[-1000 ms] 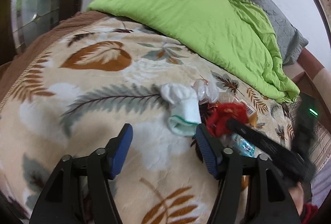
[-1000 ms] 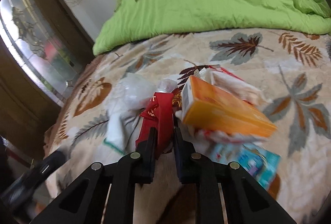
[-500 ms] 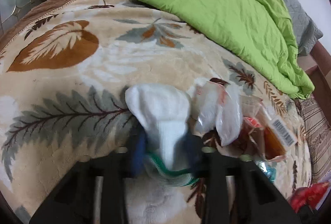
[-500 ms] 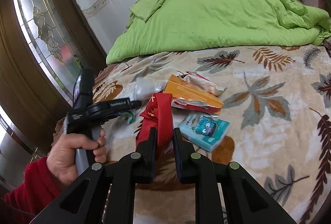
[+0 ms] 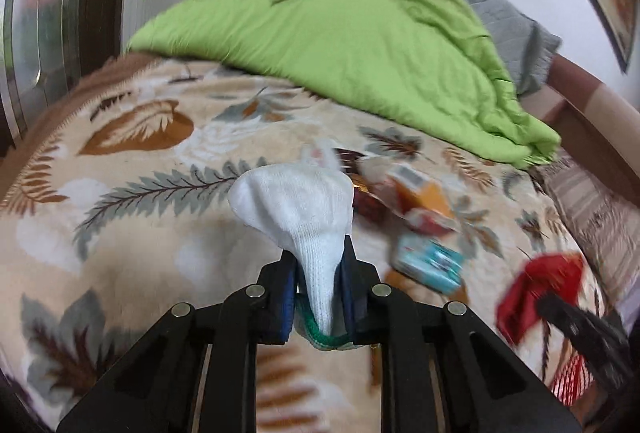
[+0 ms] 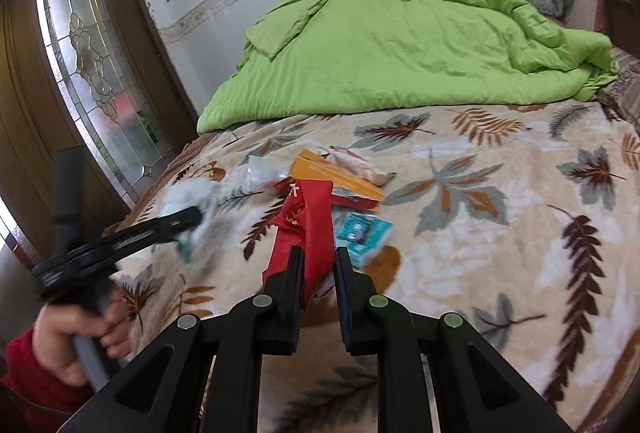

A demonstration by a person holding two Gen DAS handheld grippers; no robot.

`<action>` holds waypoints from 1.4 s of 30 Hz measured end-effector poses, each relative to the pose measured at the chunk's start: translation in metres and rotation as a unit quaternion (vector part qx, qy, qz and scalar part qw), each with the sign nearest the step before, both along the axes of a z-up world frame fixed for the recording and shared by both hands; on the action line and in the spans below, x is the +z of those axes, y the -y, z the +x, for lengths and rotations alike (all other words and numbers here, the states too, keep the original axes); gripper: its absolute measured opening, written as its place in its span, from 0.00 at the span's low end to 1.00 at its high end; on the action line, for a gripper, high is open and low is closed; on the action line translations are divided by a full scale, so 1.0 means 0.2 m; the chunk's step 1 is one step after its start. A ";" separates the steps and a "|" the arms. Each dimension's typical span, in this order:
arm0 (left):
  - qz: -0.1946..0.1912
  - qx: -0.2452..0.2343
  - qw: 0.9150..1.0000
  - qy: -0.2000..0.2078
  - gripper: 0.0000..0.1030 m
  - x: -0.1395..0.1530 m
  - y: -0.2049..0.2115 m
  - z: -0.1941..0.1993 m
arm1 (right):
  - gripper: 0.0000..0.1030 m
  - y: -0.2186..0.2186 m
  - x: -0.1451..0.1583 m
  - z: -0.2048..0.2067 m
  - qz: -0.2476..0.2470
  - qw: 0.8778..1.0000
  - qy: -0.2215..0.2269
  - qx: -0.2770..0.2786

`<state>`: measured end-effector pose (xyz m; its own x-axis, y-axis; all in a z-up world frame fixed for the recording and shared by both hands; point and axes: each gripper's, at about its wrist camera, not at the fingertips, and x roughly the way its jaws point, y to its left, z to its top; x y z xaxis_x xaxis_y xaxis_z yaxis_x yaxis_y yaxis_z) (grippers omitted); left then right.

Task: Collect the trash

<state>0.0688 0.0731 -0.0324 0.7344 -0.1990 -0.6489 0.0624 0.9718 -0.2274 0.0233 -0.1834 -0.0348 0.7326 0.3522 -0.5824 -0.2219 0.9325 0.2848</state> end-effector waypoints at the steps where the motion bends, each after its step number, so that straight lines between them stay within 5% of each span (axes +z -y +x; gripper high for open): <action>1: 0.010 -0.004 1.000 0.008 0.17 0.01 0.04 -0.05 | 0.16 0.02 0.00 -0.02 -0.001 1.000 0.001 -0.004; 7: 0.071 -0.021 0.996 0.053 0.17 0.02 0.27 -0.29 | 0.16 0.13 0.01 -0.13 0.009 1.000 0.011 -0.026; 16: 0.124 -0.041 0.988 0.077 0.17 -0.01 0.44 -0.37 | 0.16 0.19 0.03 -0.17 0.006 0.999 0.021 -0.044; 42: 0.130 -0.045 0.987 0.079 0.18 -0.04 0.47 -0.37 | 0.16 0.19 0.02 -0.17 0.011 0.999 0.019 -0.040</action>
<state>-0.0043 -0.0207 -0.0411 0.8177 -0.1091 -0.5652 0.1656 0.9850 0.0494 -0.0104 -0.2205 -0.0313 0.7797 0.3051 -0.5468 -0.1583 0.9410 0.2992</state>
